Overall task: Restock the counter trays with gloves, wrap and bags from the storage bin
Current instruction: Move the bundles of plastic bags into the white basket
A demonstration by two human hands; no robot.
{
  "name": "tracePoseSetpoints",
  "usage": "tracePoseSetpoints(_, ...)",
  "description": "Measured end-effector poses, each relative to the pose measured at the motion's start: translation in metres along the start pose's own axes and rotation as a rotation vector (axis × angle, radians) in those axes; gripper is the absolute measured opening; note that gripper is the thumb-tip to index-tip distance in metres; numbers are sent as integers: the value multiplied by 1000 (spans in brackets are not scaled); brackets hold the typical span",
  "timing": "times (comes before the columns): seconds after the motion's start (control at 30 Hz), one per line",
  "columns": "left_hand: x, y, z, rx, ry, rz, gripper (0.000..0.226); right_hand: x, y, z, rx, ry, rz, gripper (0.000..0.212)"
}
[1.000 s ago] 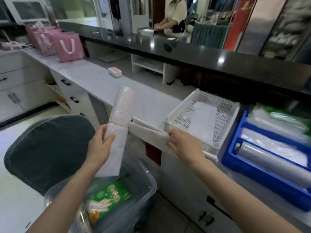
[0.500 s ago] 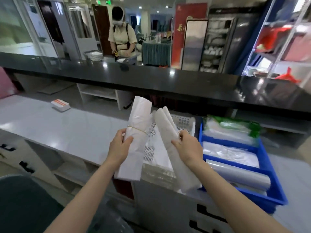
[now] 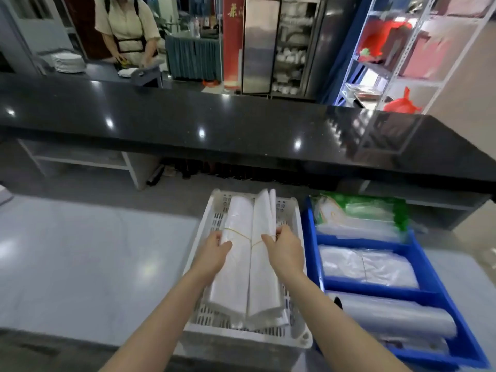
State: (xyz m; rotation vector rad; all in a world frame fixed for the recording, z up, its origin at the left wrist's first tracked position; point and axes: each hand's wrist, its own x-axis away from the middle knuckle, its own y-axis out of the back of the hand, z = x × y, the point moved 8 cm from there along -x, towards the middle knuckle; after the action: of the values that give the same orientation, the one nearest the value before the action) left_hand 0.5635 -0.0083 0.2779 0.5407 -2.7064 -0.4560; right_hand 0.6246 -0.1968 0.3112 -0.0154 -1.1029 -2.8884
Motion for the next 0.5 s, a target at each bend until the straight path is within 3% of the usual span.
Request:
tracePoseSetpoints(0.1,-5,-11,14,-147,25,59,26,-4,-8,-15,24,-53,5,18)
tracePoseSetpoints(0.17,-7,-7,15,-319,-16,7,30,-1,-8,-21,72,-68,8,25)
tracePoseSetpoints(0.27,-4,-3,6,-518,-197,-99,51,6,-8,-24,189,22,31,47)
tracePoseSetpoints(0.33,4,-10,-3,-625,-348,-126,61,12,-11,-18,310,156,47,50)
tracePoseSetpoints(0.5,21,-54,3,-843,-514,151,57,25,-33,-14,483,338,230,50)
